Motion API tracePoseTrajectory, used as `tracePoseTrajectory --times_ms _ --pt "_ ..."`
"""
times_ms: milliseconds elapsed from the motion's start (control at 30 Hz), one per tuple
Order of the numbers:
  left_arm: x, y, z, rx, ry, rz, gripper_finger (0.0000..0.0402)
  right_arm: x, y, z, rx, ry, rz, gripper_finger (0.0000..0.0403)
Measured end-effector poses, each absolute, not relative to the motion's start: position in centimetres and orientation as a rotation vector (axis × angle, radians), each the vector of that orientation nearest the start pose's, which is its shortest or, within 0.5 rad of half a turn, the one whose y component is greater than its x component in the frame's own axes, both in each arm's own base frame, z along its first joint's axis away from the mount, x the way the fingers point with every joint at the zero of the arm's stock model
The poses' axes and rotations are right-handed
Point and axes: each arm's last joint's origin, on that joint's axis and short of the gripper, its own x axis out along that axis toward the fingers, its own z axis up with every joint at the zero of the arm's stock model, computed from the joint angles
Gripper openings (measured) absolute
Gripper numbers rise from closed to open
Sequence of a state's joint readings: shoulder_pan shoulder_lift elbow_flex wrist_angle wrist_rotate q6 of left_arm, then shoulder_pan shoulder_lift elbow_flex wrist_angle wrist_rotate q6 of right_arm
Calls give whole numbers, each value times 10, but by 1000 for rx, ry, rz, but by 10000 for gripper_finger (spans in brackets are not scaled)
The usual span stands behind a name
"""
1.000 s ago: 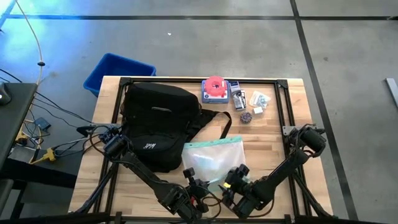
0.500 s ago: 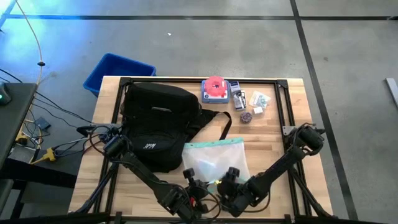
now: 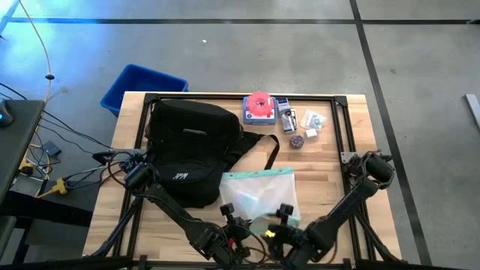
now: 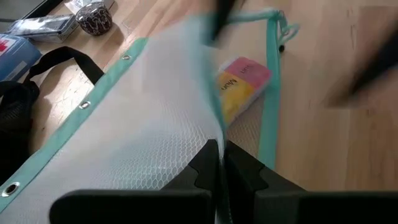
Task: Unpack backpack
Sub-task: Put the medicine organizer into the zip bag
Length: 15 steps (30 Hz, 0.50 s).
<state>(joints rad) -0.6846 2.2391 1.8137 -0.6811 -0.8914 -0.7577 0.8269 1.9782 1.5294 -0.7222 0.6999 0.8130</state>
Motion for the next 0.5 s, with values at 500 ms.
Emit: tracePoseTrajectory --times_ms 500 --pt "378 -279 187 72 644 450 0 272 245 124 229 955 -375 320"
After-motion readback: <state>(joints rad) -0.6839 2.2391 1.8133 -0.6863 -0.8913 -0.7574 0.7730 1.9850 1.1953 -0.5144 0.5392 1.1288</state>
